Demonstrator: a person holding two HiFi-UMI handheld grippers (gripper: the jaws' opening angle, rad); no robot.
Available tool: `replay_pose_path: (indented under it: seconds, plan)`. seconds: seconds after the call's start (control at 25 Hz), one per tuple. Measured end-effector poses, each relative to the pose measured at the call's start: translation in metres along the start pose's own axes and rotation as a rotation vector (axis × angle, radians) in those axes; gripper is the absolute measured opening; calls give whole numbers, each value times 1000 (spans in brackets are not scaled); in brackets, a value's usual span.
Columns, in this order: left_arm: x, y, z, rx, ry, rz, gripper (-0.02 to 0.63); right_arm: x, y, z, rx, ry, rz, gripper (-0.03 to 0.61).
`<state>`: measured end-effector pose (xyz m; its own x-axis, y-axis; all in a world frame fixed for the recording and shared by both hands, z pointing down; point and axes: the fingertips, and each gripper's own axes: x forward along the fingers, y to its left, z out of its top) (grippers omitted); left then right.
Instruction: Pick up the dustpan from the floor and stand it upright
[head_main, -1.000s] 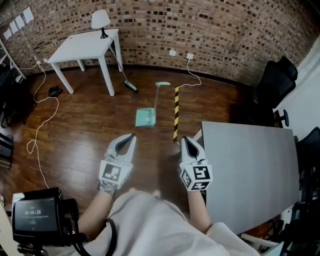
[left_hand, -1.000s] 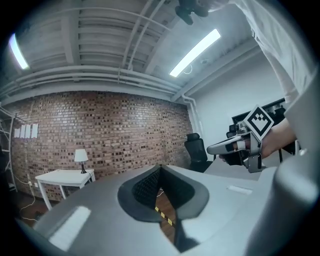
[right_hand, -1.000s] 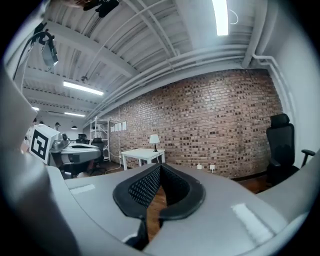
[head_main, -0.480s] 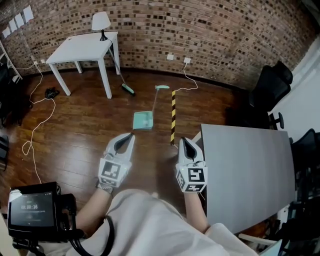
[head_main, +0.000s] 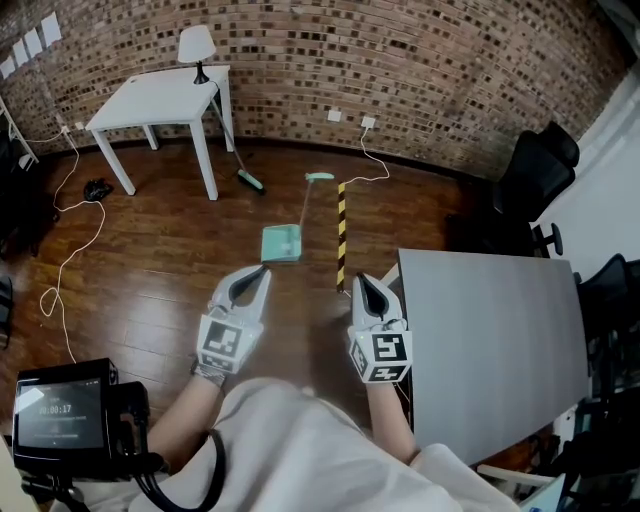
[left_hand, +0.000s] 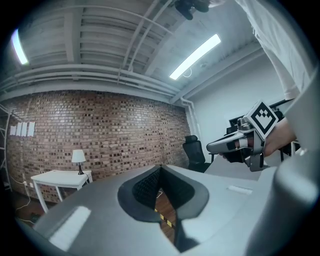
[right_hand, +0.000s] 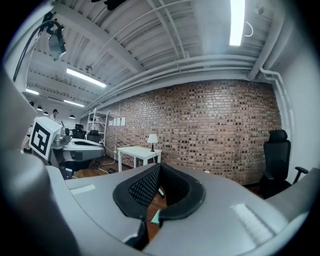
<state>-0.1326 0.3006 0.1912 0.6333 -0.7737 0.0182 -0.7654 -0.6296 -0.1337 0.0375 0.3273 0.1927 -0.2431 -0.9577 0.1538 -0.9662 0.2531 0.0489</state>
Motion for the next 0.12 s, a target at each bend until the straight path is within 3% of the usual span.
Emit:
replay_pose_path:
  seconds: [0.12]
  plan:
    - [1,0,2,0,-1,3,2,-1,-1,1,-2,1,3,11]
